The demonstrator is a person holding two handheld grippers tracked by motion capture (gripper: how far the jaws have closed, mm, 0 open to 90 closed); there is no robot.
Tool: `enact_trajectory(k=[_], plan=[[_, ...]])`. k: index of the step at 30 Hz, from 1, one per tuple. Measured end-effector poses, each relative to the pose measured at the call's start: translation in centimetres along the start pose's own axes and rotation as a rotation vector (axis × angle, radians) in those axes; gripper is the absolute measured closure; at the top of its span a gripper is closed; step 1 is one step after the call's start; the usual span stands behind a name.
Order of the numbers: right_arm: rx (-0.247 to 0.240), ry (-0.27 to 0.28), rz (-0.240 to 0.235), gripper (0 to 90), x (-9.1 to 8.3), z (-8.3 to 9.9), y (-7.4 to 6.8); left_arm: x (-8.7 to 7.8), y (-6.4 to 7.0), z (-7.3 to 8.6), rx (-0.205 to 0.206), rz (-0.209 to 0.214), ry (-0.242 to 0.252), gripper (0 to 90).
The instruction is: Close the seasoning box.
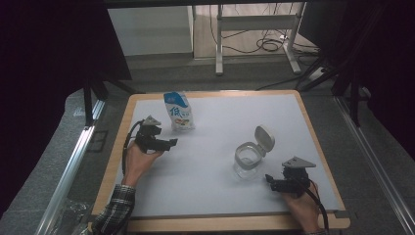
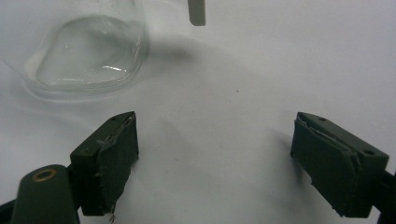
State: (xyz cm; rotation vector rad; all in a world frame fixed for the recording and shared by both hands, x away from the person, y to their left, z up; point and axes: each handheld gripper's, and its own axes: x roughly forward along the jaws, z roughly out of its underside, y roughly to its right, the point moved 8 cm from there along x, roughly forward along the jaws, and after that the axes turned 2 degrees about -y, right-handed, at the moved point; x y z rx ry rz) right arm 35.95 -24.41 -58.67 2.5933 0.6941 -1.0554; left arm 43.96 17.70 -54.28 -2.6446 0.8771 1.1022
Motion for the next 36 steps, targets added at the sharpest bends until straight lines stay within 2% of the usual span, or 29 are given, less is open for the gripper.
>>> enact_trajectory(k=[10, 24, 31, 32, 34, 36], plan=[[0.0, 0.0, 0.0, 15.6, 0.0, 0.0, 0.0, 0.2, -1.7, -1.6, 0.015, 0.0, 0.003, 20.4], [0.0, 0.0, -0.001, 15.5, 0.0, 0.0, 0.0, 0.9, -2.7, -3.9, 0.019, 0.014, 0.019, 22.2], [0.0, 0.0, 0.0, 15.5, 0.0, 0.0, 0.0, 0.8, -3.3, -5.5, 0.035, 0.008, 0.025, 23.0], [-0.001, 0.0, 0.0, 15.6, 0.0, 0.0, 0.0, 0.9, -3.4, -5.8, 0.047, 0.006, 0.016, 27.7], [-0.001, 0.0, 0.0, 15.6, 0.0, 0.0, 0.0, 0.9, -3.4, -6.0, 0.057, 0.002, 0.009, 28.6], [-0.002, 0.0, 0.001, 15.6, 0.0, 0.0, 0.0, 1.0, -3.6, -6.4, 0.069, -0.008, 0.009, 33.9]])
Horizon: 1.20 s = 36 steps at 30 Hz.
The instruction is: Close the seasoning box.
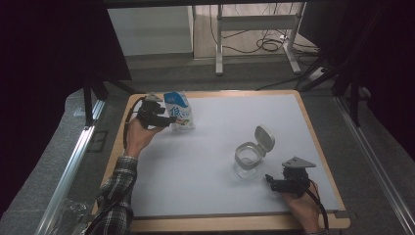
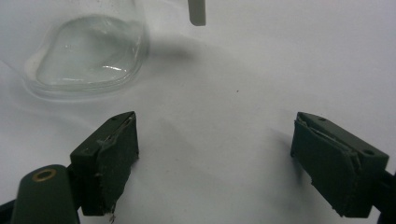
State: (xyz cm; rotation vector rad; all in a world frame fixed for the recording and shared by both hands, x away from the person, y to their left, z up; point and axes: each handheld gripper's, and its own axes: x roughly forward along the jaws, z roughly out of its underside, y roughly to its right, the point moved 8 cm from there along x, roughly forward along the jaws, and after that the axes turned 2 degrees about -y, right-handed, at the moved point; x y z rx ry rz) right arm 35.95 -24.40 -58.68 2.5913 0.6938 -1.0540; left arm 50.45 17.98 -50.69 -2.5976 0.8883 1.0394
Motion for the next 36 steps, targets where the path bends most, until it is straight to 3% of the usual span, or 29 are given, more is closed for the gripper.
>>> enact_trajectory(k=[7, 14, 25, 35, 36], plan=[[0.0, 0.0, 0.0, 15.5, 0.0, 0.0, 0.0, 0.3, -0.7, -0.5, -0.009, -0.01, 0.008, 41.5], [0.001, 0.0, 0.0, 15.5, 0.0, 0.0, 0.0, 0.6, -0.8, -0.7, 0.003, 0.026, 0.008, 47.2], [0.001, 0.001, -0.001, 15.6, 0.0, 0.0, 0.0, 0.0, -0.3, -2.3, 0.022, 0.091, 0.055, 54.4], [0.002, 0.001, -0.001, 15.5, 0.0, 0.0, 0.0, -0.2, -0.5, -2.2, 0.034, 0.069, 0.063, 74.3], [0.002, 0.001, -0.001, 15.6, 0.0, 0.0, 0.0, -0.2, -0.4, -2.2, 0.046, 0.065, 0.068, 79.4]])
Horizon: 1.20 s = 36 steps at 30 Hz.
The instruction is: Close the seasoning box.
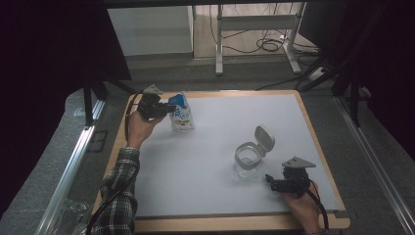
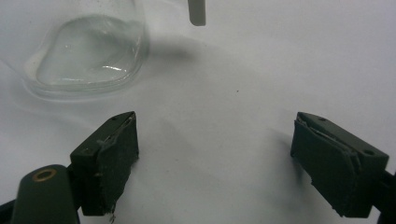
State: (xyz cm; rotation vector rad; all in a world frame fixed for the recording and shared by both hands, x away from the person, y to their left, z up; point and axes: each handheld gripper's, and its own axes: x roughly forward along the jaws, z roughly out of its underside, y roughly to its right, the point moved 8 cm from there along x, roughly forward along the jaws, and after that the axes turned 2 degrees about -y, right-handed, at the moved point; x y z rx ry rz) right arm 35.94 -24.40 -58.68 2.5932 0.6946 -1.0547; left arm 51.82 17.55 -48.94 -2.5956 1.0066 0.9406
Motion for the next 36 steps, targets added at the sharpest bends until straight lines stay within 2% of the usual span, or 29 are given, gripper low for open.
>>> enact_trajectory(k=[2, 3, 5, 7, 15, 24, 36], plan=[[-0.001, 0.0, 0.0, 15.6, 0.0, 0.0, 0.0, 0.0, 0.1, 0.0, 0.007, -0.003, 0.0, 80.9], [0.0, 0.0, 0.0, 15.5, 0.0, 0.0, 0.0, -0.1, 0.1, 0.0, 0.015, -0.005, 0.0, 85.3], [0.0, 0.0, 0.0, 15.5, 0.0, 0.0, 0.0, -0.1, 0.3, 0.1, 0.029, -0.007, 0.0, 88.4], [0.0, 0.0, 0.0, 15.5, 0.0, 0.0, 0.0, -0.2, 0.4, 0.1, 0.032, -0.009, 0.004, 89.0], [0.0, 0.0, 0.0, 15.5, 0.0, 0.0, 0.0, -0.3, 0.6, 0.3, 0.013, -0.012, 0.008, 89.7], [0.0, 0.0, 0.0, 15.6, 0.0, 0.0, 0.0, -0.8, 1.6, 0.4, -0.004, 0.042, 0.034, 89.8], [0.0, 0.0, 0.0, 15.6, 0.0, 0.0, 0.0, -0.9, 2.4, 0.2, -0.004, 0.049, 0.06, 90.0]])
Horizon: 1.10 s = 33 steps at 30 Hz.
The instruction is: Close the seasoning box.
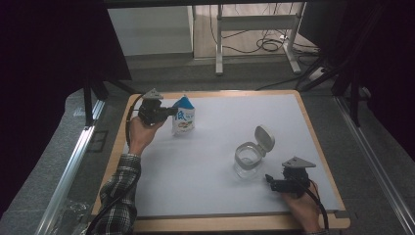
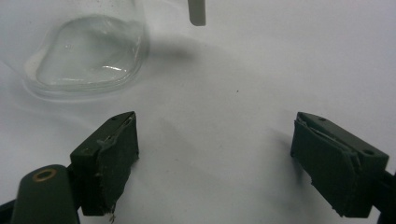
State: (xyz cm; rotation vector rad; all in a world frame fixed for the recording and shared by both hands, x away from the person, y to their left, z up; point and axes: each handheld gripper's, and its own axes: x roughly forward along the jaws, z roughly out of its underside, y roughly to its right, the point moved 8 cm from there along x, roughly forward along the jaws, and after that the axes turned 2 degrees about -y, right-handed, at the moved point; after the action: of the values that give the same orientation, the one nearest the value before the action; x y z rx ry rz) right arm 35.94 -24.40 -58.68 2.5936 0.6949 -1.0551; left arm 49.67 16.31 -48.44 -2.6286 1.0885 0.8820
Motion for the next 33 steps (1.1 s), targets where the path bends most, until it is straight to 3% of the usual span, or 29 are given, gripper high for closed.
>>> enact_trajectory(k=[15, 33], plan=[[0.0, 0.0, 0.0, 15.5, 0.0, 0.0, 0.0, -0.6, 1.1, -0.4, -0.004, 0.015, 0.022, 90.0], [0.001, -0.001, -0.001, 15.6, 0.0, 0.0, 0.0, -2.3, 3.7, -0.3, 0.01, 0.058, 0.036, 90.0]])
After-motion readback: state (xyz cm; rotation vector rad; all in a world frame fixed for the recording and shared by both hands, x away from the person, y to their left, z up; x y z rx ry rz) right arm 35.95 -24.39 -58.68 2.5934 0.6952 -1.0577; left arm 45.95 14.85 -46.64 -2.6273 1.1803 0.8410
